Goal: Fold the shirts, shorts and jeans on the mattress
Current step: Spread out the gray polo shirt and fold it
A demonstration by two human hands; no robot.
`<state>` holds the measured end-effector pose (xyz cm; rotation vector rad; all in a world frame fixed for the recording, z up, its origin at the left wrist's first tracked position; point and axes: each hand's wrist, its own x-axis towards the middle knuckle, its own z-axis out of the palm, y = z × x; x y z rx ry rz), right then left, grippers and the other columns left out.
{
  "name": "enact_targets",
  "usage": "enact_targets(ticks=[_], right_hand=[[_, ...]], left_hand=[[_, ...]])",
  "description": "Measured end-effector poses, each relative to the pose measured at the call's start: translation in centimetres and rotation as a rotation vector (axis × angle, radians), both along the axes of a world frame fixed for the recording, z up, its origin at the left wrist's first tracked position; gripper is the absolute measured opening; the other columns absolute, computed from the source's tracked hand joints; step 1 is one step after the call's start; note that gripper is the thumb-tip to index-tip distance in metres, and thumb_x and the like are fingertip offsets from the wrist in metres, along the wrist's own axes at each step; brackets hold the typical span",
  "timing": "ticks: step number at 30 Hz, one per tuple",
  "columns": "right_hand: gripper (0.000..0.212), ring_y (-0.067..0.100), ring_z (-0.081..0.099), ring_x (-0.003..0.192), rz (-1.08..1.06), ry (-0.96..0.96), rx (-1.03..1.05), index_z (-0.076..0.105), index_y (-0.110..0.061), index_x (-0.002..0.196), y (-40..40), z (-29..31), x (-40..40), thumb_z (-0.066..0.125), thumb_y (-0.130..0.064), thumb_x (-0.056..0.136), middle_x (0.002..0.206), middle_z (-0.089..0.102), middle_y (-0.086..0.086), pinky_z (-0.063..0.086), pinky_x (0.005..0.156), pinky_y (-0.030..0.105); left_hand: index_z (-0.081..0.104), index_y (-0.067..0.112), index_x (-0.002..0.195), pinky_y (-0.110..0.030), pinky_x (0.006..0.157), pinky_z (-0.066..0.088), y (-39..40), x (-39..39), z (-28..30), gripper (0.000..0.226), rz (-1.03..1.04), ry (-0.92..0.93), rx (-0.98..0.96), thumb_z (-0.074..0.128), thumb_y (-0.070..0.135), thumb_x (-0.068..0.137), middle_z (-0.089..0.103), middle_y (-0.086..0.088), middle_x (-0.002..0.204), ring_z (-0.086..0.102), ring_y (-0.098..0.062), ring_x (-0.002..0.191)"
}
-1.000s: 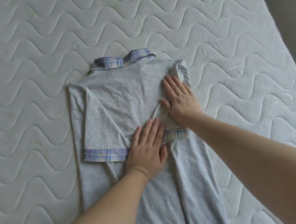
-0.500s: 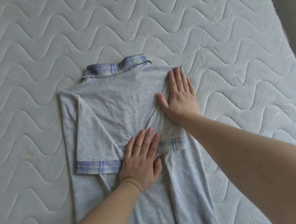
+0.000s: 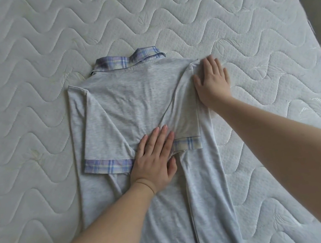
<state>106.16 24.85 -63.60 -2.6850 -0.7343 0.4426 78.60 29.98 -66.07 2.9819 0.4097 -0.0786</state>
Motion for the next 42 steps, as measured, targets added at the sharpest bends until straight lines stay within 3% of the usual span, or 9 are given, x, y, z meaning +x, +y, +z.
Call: enact_targets(ticks=[7, 13, 17, 24, 30, 33, 35, 39, 42], right_hand=[[0.054, 0.027, 0.034, 0.135, 0.008, 0.074, 0.15, 0.044, -0.033, 0.141, 0.2, 3.1, 0.5, 0.041, -0.013, 0.091, 0.147, 0.039, 0.003, 0.027, 0.113, 0.043], [0.034, 0.028, 0.038, 0.124, 0.126, 0.124, -0.12, 0.061, -0.043, 0.111, 4.0, 3.5, 4.5, 0.035, -0.026, 0.097, 0.124, 0.044, 0.004, 0.025, 0.105, 0.041], [0.029, 0.034, 0.038, 0.125, 0.388, 0.12, -0.406, 0.055, -0.041, 0.122, 5.1, 4.5, 7.2, 0.043, -0.038, 0.096, 0.127, 0.044, 0.007, 0.026, 0.103, 0.049], [0.04, 0.024, 0.042, 0.12, 0.671, 0.107, -0.642, 0.062, -0.031, 0.119, 6.6, 6.7, 10.8, 0.064, -0.054, 0.087, 0.104, 0.053, -0.014, 0.027, 0.1, 0.045], [0.022, 0.022, 0.05, 0.116, 0.611, 0.087, -0.526, 0.067, -0.028, 0.112, 6.5, 6.6, 11.7, 0.061, -0.04, 0.094, 0.102, 0.063, -0.009, 0.03, 0.101, 0.042], [0.018, 0.026, 0.06, 0.1, 0.313, 0.06, -0.187, 0.066, -0.02, 0.112, 5.8, 6.3, 11.2, 0.056, -0.028, 0.099, 0.11, 0.067, 0.003, 0.047, 0.085, 0.036], [0.022, 0.027, 0.062, 0.095, 0.109, 0.021, 0.02, 0.066, -0.016, 0.113, 5.3, 6.2, 9.6, 0.051, -0.024, 0.1, 0.111, 0.067, 0.007, 0.046, 0.075, 0.032], [0.037, 0.03, 0.052, 0.121, 0.001, -0.134, 0.108, 0.053, -0.016, 0.134, 4.0, 4.9, 1.4, 0.044, -0.028, 0.101, 0.133, 0.056, 0.01, 0.039, 0.1, 0.04], [0.057, 0.023, 0.018, 0.149, 0.086, -0.129, 0.045, 0.026, -0.017, 0.154, 3.5, 3.5, -6.0, 0.04, -0.037, 0.102, 0.16, 0.025, 0.006, 0.012, 0.121, 0.039]], left_hand=[[0.021, 0.016, 0.157, -0.049, 0.12, 0.02, 0.1, 0.0, 0.2, 0.071, 0.007, -0.013, -0.029, 0.039, 0.041, 0.093, 0.014, -0.003, 0.165, 0.011, -0.021, 0.152], [0.024, 0.016, 0.156, -0.051, 0.118, 0.024, 0.2, -0.1, -0.1, 0.071, 0.009, -0.054, -0.061, 0.043, 0.038, 0.091, 0.018, -0.004, 0.164, 0.016, -0.022, 0.151], [0.023, 0.016, 0.156, -0.051, 0.119, 0.022, 0.2, -0.1, -0.3, 0.073, 0.004, -0.047, -0.068, 0.044, 0.037, 0.09, 0.016, -0.004, 0.164, 0.015, -0.023, 0.151], [0.022, 0.015, 0.156, -0.052, 0.118, 0.023, 0.1, -0.2, -0.6, 0.075, 0.0, -0.034, -0.071, 0.046, 0.038, 0.088, 0.016, -0.005, 0.164, 0.016, -0.024, 0.151], [0.024, 0.014, 0.156, -0.052, 0.117, 0.025, 0.0, -0.3, -0.6, 0.075, -0.005, -0.042, -0.073, 0.046, 0.037, 0.087, 0.018, -0.006, 0.164, 0.018, -0.025, 0.15], [0.024, 0.014, 0.156, -0.052, 0.117, 0.025, 0.0, -0.2, -0.7, 0.076, -0.002, -0.057, -0.076, 0.047, 0.037, 0.087, 0.019, -0.006, 0.164, 0.018, -0.024, 0.15], [0.024, 0.014, 0.156, -0.052, 0.117, 0.024, -0.1, -0.2, -0.7, 0.076, -0.001, -0.065, -0.076, 0.047, 0.036, 0.087, 0.018, -0.005, 0.164, 0.018, -0.024, 0.15], [0.024, 0.014, 0.156, -0.051, 0.119, 0.021, 0.0, -0.1, -0.6, 0.075, -0.005, -0.077, -0.075, 0.047, 0.036, 0.087, 0.016, -0.005, 0.164, 0.017, -0.024, 0.151], [0.023, 0.014, 0.156, -0.05, 0.119, 0.021, -0.1, -0.1, -0.5, 0.076, 0.009, -0.081, -0.09, 0.048, 0.036, 0.087, 0.016, -0.005, 0.164, 0.017, -0.023, 0.151]])
